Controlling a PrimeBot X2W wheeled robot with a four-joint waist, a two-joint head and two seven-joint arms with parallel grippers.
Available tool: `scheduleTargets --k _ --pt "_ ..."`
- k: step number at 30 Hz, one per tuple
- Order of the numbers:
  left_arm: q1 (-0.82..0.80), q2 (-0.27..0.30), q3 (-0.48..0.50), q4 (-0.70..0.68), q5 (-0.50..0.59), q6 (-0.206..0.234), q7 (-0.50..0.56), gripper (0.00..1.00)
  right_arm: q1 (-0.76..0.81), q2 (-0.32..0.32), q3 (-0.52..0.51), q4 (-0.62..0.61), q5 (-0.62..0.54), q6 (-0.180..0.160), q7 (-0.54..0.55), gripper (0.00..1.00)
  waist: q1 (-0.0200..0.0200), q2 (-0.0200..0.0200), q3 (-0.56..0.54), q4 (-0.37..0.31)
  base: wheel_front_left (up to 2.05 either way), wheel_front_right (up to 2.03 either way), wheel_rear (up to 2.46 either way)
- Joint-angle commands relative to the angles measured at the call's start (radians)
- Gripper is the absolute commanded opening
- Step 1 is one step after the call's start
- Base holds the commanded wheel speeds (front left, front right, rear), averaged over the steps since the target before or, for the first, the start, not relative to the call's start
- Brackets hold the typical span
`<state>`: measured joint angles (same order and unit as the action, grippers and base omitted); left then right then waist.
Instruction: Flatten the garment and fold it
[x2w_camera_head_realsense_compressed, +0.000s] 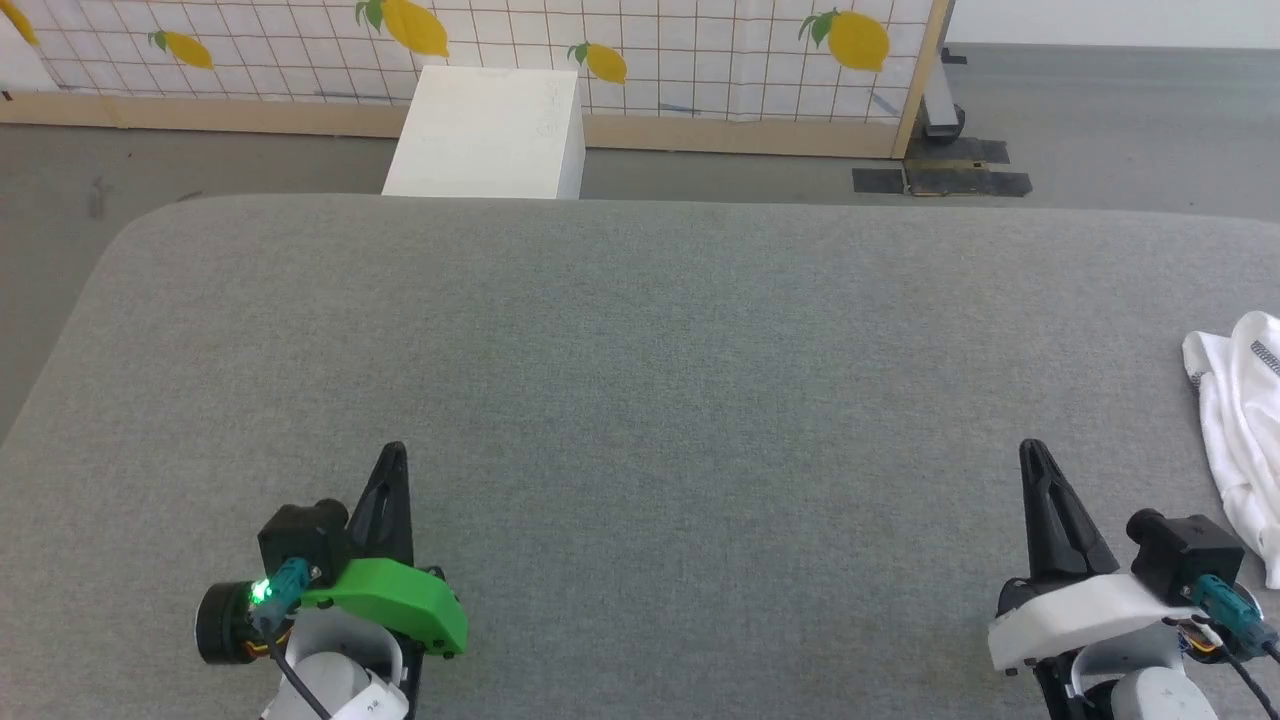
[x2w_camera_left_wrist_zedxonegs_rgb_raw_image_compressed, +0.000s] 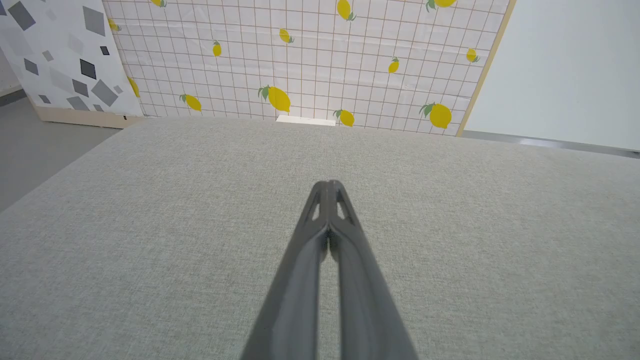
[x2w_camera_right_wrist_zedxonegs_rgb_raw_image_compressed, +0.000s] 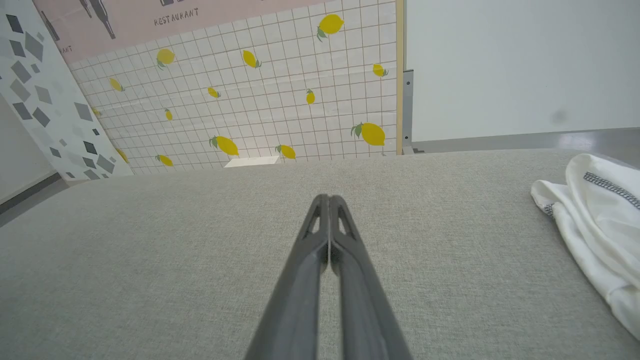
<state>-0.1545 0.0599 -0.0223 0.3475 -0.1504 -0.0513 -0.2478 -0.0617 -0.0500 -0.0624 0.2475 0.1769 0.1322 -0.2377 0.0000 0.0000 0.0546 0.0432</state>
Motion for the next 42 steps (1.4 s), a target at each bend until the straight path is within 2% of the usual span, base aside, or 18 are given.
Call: scheduleTargets --k 1,42 --pt "0.004 0.0 0.0 -0.009 0.004 0.001 0.007 0.0 0.002 0.0 0.002 -0.007 -0.005 0.0 0.006 0.0 0.0 0.0 -0.001 -0.001 0.0 0.0 0.0" --pt "0.057 -0.004 0.008 -0.127 0.055 0.019 0.091 0.0 0.023 0.0 0.023 -0.091 -0.065 -0.001 0.087 0.0 0.0 0.0 -0.02 -0.016 0.0 0.0 0.0"
